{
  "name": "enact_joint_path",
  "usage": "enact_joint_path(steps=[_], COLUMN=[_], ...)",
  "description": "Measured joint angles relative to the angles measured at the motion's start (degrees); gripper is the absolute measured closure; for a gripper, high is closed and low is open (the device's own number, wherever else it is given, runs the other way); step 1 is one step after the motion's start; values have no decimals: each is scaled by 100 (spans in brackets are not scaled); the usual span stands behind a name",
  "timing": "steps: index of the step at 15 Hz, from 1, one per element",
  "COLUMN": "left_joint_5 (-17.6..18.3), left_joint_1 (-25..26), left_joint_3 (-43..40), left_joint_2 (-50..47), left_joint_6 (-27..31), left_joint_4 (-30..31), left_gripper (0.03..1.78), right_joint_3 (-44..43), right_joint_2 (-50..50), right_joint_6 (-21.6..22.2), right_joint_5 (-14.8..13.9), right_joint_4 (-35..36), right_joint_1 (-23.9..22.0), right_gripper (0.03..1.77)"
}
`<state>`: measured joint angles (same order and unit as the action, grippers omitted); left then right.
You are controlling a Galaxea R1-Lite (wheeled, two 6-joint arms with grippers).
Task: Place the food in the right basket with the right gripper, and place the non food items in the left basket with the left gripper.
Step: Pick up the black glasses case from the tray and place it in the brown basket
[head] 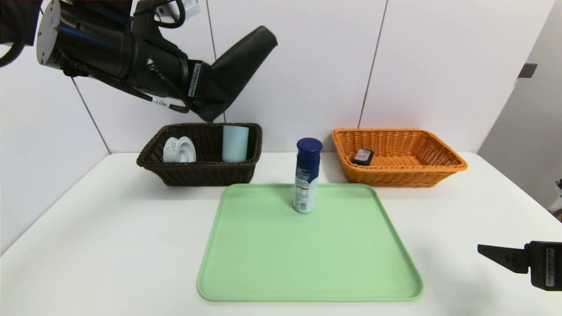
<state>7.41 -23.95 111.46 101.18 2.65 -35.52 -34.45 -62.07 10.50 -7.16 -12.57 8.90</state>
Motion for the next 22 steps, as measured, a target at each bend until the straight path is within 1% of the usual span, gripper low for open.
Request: enact_joint_path(steps=[1,2,4,8,11,22], left_joint_5=[234,358,419,440,438,396], left_joint_1=[260,489,802,1173,1293,1403], left_joint_3=[-2,0,11,22,17,59], left_joint_2=[96,226,474,953,1174,1788], left_joint_6=[199,363,532,859,879,995], left_joint_4=[-41,-41,-33,52,28,372], left_gripper=[130,130,130,130,130,130], right_joint_3=[0,0,0,0,20,-74], right_joint_2=[-2,-10,-18,-66,-79,-116], right_joint_6=[5,9,6,6,9,16], right_joint_5=[0,-1,-1,-1,-1,-6], right_joint_4=[0,0,-2,-2,-2,-5], right_joint_1=[-2,-4,-15,-22,-22,13], right_gripper=[9,9,9,9,9,9])
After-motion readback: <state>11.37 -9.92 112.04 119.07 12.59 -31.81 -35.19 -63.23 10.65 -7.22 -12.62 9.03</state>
